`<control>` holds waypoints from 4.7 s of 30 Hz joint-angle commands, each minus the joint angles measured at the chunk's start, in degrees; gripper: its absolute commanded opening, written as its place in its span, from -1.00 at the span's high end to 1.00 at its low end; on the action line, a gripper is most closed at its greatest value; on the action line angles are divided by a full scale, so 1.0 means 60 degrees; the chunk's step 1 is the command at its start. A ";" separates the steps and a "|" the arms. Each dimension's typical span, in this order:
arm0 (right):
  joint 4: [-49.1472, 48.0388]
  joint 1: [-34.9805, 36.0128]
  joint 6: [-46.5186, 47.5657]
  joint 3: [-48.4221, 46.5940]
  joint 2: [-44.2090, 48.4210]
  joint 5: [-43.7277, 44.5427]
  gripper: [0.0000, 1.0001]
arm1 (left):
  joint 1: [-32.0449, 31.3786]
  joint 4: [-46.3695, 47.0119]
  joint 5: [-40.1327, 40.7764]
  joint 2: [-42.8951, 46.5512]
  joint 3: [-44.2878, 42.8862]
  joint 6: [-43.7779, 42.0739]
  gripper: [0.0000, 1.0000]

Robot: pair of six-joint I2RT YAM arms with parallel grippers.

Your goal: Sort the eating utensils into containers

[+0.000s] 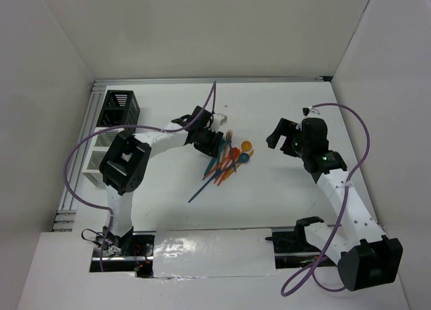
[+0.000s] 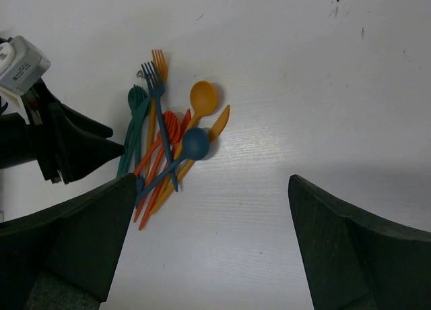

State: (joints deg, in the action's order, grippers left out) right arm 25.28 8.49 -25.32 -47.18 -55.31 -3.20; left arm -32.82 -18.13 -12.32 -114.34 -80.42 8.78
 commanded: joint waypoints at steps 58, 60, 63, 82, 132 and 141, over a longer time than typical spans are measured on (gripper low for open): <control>-0.1457 0.0108 -0.0482 0.0671 0.0796 -0.2115 -1.00 | 0.2432 0.2096 -0.4813 0.3720 0.1904 0.0617 1.00; -0.1910 0.0123 -0.0409 0.0584 0.0737 -0.2584 -1.00 | 0.2904 0.2361 -0.5928 0.4100 0.2328 0.0647 1.00; -0.2001 0.0123 -0.0307 0.0276 0.0504 -0.2586 -1.00 | 0.3549 0.2947 -0.6778 0.4554 0.2504 0.0749 1.00; -0.2353 0.0225 0.0527 -0.1672 -0.2263 -0.2426 -1.00 | 0.8470 0.6594 -0.5681 0.5274 0.2345 0.1540 1.00; -0.3334 0.1456 0.0338 -0.4514 -0.6499 0.0109 -1.00 | 0.9864 1.4374 -0.8230 -0.1656 -0.0543 0.1790 0.58; -0.3246 0.1441 0.0544 -0.5057 -0.6822 -0.0287 -1.00 | 1.0010 1.4242 -0.8143 -0.0794 -0.0175 0.1658 -0.34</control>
State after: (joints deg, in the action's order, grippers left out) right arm 7.27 16.86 -22.92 -74.70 -95.72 -4.05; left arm 26.52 63.61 -60.40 -123.76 -81.89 22.13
